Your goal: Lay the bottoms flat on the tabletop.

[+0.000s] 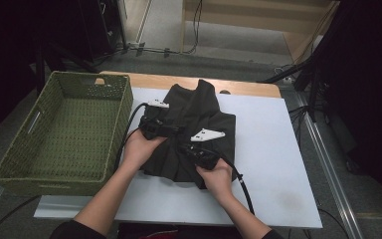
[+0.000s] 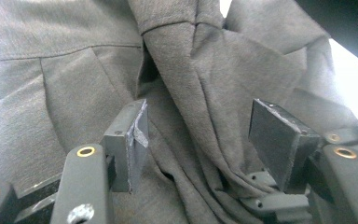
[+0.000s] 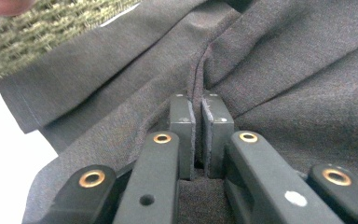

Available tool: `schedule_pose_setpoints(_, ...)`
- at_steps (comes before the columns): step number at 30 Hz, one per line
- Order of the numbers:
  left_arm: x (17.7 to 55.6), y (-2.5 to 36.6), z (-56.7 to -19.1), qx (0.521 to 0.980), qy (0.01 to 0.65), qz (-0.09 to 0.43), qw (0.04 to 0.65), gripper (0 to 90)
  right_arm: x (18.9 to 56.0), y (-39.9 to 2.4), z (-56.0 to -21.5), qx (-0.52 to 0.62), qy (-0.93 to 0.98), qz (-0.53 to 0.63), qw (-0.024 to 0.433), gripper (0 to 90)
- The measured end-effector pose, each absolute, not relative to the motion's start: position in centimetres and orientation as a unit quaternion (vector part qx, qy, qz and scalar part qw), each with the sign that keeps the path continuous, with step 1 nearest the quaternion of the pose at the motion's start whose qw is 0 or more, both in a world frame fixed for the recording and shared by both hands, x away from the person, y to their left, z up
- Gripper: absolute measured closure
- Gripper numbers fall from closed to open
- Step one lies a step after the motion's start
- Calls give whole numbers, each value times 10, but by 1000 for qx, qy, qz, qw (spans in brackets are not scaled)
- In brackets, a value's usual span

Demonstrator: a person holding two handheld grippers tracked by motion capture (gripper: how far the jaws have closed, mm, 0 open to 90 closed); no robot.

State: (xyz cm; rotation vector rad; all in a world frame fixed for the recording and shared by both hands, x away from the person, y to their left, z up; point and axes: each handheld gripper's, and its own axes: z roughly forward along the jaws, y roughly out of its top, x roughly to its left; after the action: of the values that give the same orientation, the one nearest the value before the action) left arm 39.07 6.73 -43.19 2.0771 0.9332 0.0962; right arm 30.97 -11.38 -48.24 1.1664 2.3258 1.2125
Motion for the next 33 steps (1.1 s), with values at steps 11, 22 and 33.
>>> schedule_pose_setpoints(11, 401, 50, -442, 825, 386, 30, 412, 510, 306, -112, -484, 405, 799, 420, 147, 821)
schedule_pose_setpoints(22, 421, 62, -442, 815, 404, -16, 415, 886, 297, -119, -472, 394, 800, 434, 130, 585)
schedule_pose_setpoints(33, 450, 81, -427, 799, 452, 15, 397, 885, 279, -148, -449, 382, 803, 436, 135, 466)
